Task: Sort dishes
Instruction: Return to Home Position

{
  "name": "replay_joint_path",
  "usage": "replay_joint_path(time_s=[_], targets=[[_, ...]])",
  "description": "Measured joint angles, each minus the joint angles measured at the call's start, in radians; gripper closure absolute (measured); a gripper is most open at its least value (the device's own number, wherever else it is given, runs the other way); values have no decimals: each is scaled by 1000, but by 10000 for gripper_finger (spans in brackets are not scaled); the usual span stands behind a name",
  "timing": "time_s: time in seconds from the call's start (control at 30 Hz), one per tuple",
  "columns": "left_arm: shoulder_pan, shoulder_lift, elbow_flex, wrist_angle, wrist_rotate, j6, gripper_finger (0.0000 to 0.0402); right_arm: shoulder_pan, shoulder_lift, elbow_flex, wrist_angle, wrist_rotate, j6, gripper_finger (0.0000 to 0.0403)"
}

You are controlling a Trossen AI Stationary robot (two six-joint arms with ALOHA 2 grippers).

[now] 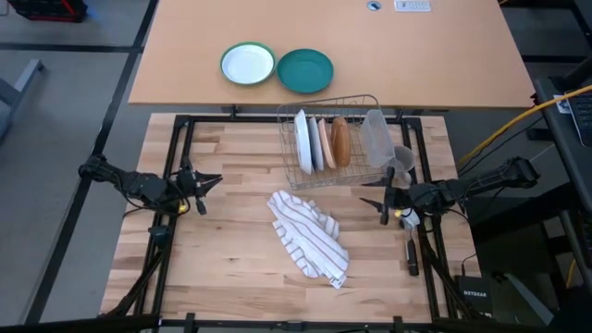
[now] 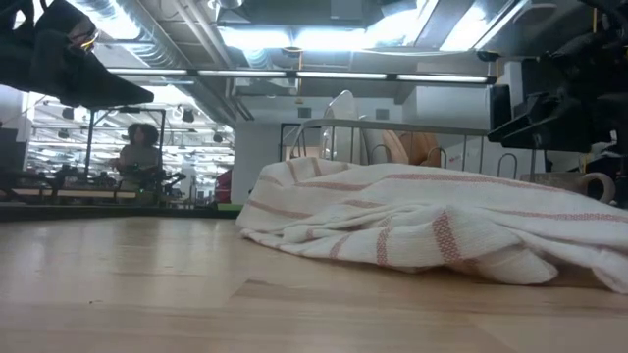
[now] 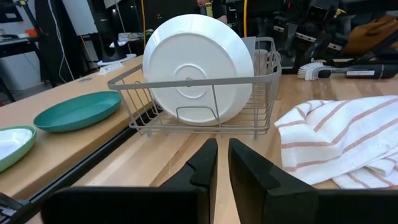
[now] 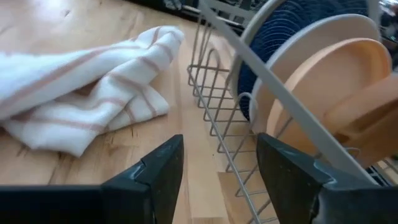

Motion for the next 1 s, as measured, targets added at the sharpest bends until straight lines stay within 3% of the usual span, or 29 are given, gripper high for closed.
replay_joint_path(time_s=[0.17, 1.0], targets=[[0, 0, 0, 0, 0, 0, 370, 0, 1, -2, 18, -3, -111, 198], [0, 0, -1, 0, 0, 0, 370, 0, 3, -2, 21, 11, -131, 198]])
